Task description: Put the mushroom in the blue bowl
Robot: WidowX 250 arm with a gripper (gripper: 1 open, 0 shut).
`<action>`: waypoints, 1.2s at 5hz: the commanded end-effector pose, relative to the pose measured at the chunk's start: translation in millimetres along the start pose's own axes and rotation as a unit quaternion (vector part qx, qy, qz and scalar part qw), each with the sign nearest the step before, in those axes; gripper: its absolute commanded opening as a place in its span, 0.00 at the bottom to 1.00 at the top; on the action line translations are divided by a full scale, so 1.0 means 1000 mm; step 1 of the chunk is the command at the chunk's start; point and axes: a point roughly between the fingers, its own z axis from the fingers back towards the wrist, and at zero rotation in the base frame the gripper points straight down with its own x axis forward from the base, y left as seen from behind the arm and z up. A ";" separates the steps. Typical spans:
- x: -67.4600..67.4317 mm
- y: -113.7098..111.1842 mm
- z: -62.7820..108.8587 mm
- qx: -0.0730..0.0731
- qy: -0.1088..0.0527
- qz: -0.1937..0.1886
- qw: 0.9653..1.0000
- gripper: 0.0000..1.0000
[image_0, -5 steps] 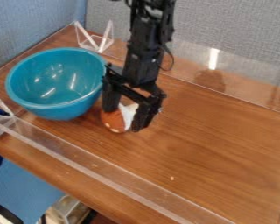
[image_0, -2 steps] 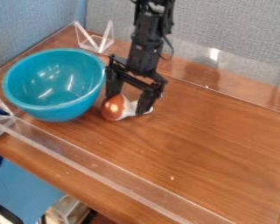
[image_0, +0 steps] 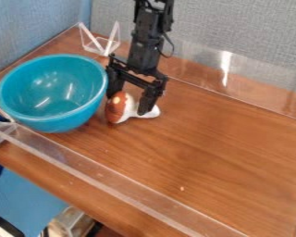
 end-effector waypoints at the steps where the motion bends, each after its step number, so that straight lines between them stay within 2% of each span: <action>1: 0.006 0.017 0.019 -0.001 -0.020 0.023 1.000 1.00; 3: 0.015 0.012 0.027 -0.002 -0.019 0.017 1.000 1.00; 5: 0.028 -0.011 0.015 -0.003 -0.016 0.008 1.000 1.00; 6: 0.033 -0.017 0.012 -0.007 -0.015 0.015 1.000 1.00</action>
